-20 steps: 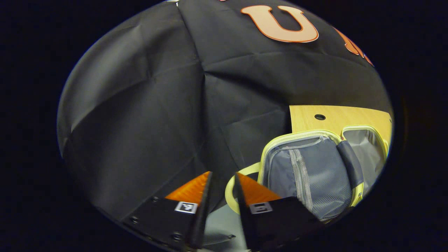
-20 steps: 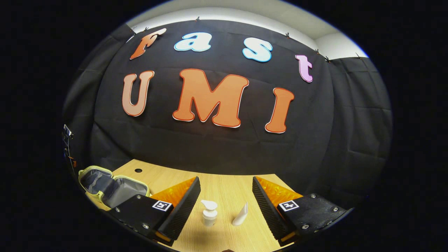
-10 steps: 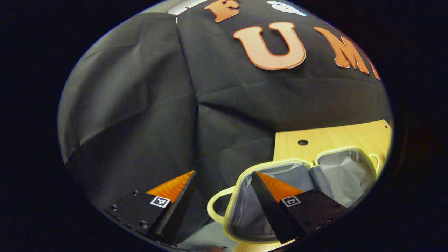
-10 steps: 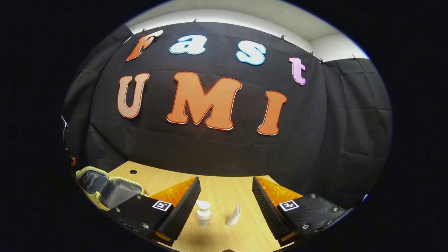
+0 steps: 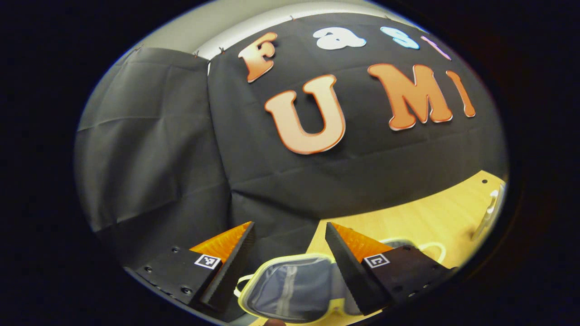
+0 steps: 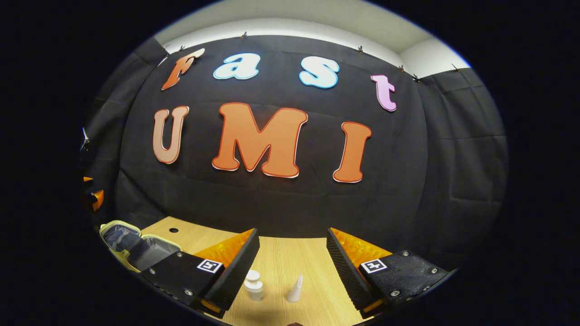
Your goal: First open the suitcase, pack the skin care products into it, and then close the suitcase.
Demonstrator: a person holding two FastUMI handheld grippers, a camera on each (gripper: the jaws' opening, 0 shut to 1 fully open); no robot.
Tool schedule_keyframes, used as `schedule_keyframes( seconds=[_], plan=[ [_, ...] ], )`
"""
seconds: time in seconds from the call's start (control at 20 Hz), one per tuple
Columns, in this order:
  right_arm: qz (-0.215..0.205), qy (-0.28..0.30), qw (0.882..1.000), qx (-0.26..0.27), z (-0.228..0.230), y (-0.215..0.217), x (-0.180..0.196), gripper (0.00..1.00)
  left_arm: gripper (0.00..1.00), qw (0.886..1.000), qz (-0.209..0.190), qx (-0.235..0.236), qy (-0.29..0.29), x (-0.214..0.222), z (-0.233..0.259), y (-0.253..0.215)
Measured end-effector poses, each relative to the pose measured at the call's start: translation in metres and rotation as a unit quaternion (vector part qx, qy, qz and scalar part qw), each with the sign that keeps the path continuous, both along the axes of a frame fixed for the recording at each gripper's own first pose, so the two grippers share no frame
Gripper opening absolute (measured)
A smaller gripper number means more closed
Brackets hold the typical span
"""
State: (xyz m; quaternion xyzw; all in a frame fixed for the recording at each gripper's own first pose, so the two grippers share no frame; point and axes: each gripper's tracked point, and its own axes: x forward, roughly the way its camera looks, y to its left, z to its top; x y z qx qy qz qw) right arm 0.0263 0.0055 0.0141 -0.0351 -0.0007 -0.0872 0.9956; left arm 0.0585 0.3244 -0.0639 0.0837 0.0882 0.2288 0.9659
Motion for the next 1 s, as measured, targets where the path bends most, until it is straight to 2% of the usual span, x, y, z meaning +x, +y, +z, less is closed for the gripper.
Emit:
schedule_keyframes(
  seconds=[0.25,0.55,0.75,1.0],
  plan=[
    [0.011,0.002,1.000,-0.010,-0.009,-0.022,0.009,0.95,1.00,0.997,-0.062,-0.033,-0.037,0.024,0.031,-0.101],
    [0.026,0.017,0.999,-0.010,-0.033,-0.036,0.012,0.95,0.99,0.990,-0.113,-0.061,-0.066,0.044,0.051,-0.196],
    [0.041,0.038,0.998,-0.002,-0.055,-0.033,0.014,0.95,1.00,0.982,-0.158,-0.058,-0.079,0.053,0.060,-0.259],
    [0.056,0.054,0.997,-0.015,-0.071,-0.035,0.020,0.95,0.99,0.977,-0.187,-0.065,-0.075,0.058,0.060,-0.304]
  ],
)
